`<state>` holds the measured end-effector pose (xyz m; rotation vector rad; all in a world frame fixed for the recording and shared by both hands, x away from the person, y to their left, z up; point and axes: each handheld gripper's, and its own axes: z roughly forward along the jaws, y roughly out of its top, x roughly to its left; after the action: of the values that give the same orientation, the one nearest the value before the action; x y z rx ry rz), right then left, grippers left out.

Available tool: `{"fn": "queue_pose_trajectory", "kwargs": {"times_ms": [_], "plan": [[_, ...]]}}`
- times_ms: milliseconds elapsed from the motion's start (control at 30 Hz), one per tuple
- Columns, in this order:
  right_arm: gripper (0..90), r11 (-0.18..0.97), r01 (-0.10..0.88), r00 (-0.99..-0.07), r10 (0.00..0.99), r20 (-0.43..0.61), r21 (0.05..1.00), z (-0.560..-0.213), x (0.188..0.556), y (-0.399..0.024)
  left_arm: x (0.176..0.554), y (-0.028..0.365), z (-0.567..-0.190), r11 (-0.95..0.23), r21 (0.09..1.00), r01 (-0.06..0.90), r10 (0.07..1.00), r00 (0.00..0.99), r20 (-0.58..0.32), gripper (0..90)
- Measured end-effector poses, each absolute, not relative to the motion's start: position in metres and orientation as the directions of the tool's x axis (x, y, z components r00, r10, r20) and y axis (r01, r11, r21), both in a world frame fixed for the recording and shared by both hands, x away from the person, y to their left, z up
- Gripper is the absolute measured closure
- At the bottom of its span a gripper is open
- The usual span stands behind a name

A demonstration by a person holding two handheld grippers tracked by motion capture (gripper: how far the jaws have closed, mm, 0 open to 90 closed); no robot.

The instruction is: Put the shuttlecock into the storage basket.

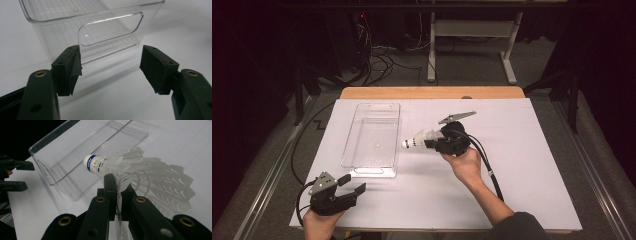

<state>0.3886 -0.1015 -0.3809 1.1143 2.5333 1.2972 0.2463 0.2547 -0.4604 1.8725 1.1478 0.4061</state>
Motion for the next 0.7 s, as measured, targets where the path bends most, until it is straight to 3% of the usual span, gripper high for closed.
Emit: {"fn": "queue_pose_trajectory", "kwargs": {"times_ms": [700], "plan": [[88.7, 0.404, 0.543, -0.766, 0.597, 0.238, 0.736, -0.364, 0.39, -0.07, 0.246, 0.255, -0.461, -0.191, 0.812, 0.552, 0.841, 0.518, -0.154, 34.0]]}}
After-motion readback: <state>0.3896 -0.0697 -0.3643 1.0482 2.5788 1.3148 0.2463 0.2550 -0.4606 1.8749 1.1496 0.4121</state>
